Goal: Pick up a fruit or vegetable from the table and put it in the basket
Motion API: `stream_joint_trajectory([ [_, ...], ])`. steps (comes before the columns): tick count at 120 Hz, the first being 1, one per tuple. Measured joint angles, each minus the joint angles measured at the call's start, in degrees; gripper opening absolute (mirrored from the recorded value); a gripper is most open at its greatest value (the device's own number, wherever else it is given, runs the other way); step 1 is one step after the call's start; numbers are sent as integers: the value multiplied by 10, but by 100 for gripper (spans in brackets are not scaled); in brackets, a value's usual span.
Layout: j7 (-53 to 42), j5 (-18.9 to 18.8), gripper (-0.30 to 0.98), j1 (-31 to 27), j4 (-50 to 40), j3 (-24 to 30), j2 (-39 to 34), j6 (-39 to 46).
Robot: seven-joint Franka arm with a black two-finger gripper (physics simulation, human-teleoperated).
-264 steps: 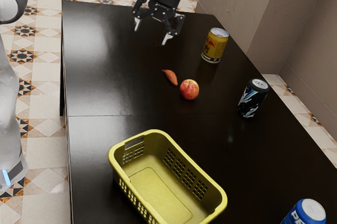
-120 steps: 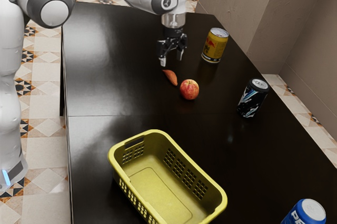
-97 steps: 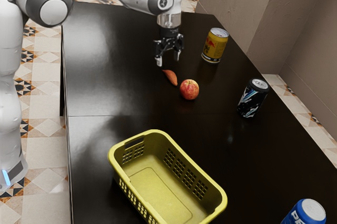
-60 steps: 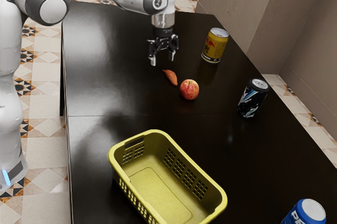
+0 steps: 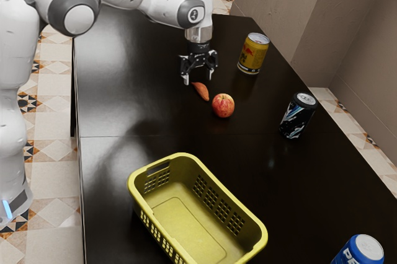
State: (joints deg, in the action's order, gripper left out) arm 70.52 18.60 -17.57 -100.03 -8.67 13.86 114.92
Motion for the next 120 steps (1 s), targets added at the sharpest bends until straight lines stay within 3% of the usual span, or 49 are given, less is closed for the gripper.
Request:
stream_joint_trajectory([
  [49,-42,14,69,4,19,1,35,11],
  [95,-62,26,57,4,15,8,41,26],
  [105,-64,31,51,2,13,8,42,28],
  [120,-67,35,32,2,13,8,42,30],
])
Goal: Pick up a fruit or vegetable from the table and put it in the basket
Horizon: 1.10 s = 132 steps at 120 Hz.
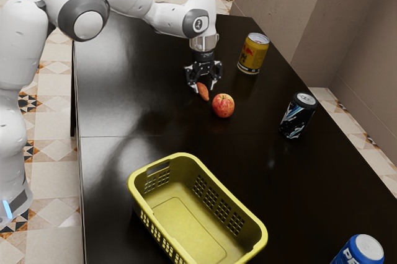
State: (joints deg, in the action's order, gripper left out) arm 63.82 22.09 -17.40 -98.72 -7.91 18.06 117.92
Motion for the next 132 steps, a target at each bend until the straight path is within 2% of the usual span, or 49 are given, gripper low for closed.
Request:
stream_joint_trajectory([
  [13,0,1,20,0,0,0,-1,1],
  [45,14,-5,17,10,-5,0,-40,0],
  [57,28,-13,17,27,-45,-1,-101,-1],
  [71,59,-28,17,65,-159,-1,-228,-1],
  [81,91,-50,17,106,-195,1,-299,-3],
  [91,129,-79,18,134,-203,35,-344,-5],
  [101,170,-92,18,153,-204,88,-364,-8],
  [113,215,-98,17,173,-201,126,-376,-10],
  [132,273,-87,17,262,-200,143,-381,-12],
])
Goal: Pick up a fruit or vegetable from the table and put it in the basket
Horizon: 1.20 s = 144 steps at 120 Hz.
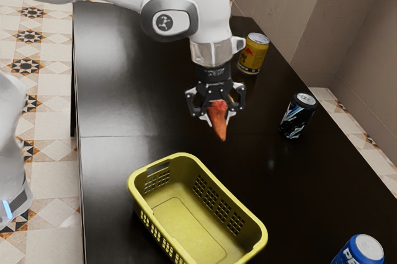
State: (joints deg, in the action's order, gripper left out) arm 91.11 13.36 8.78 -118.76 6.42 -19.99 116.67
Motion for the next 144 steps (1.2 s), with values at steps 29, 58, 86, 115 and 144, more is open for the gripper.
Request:
stream_joint_trajectory([
  [29,67,18,17,71,1,37,-3,-3],
  [58,126,29,17,104,4,59,0,-4],
  [86,165,37,17,99,10,64,9,-4],
  [115,180,35,36,87,9,54,15,-4],
  [144,179,33,63,71,20,7,31,-3],
])
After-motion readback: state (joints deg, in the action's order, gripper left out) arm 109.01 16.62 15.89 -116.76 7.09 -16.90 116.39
